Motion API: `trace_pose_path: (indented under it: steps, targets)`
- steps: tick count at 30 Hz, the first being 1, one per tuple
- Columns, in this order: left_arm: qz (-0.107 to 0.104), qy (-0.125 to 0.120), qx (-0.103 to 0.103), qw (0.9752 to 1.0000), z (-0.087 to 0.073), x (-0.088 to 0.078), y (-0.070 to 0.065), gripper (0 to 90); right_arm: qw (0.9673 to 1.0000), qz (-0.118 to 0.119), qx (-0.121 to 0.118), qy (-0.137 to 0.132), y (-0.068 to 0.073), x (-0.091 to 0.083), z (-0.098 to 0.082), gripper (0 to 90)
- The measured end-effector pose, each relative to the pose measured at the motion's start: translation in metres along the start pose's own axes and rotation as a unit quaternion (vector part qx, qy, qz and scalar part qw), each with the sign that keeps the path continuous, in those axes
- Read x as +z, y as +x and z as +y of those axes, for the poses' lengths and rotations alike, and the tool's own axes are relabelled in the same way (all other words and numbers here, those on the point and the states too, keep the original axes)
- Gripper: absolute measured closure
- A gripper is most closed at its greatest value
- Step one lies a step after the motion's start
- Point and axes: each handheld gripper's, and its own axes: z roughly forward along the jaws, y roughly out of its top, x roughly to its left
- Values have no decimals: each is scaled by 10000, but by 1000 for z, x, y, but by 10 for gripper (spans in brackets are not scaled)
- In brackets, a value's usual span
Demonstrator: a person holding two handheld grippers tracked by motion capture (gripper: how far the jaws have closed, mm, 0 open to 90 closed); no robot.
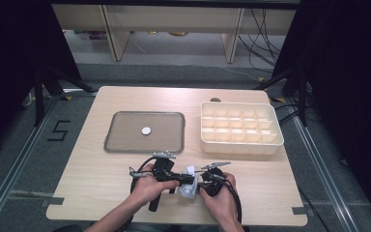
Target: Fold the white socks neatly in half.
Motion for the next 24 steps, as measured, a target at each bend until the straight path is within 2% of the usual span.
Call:
trace_pose_path:
  steps: [1,3,4,10,11,13,17,18,19,21,24]
  targets:
    - [3,-5,0,10000,0,0,0,829,9999,-43,164,11,2,0,0,900]
    - [11,0,5,10000,1,0,0,828,9999,-33,141,21,2,-1,0,900]
    - [60,-9,9,10000,1,0,0,828,9998,-100,151,67,3,-1,1,900]
    - [24,20,19,10000,2,1,0,828,9998,-57,193,47,5,0,2,900]
    - [28,20,24,10000,2,1,0,828,9999,-95,105,25,4,1,1,900]
    - [27,19,18,10000,2,1,0,828,9999,27,103,-12,5,1,2,900]
    - [31,44,6,10000,2,1,1,828,9998,-37,166,44,7,2,2,900]
    - [107,1,-6,9999,2,1,1,828,9998,0,173,39,8,2,2,900]
    - [156,30,0,9999,2,1,1,828,9999,82,79,30,8,2,1,900]
    - [183,54,-6,9998,1,2,3,828,9999,148,89,6,10,4,1,900]
    - [89,105,-9,9999,0,3,5,828,9999,110,93,-14,10,4,1,900]
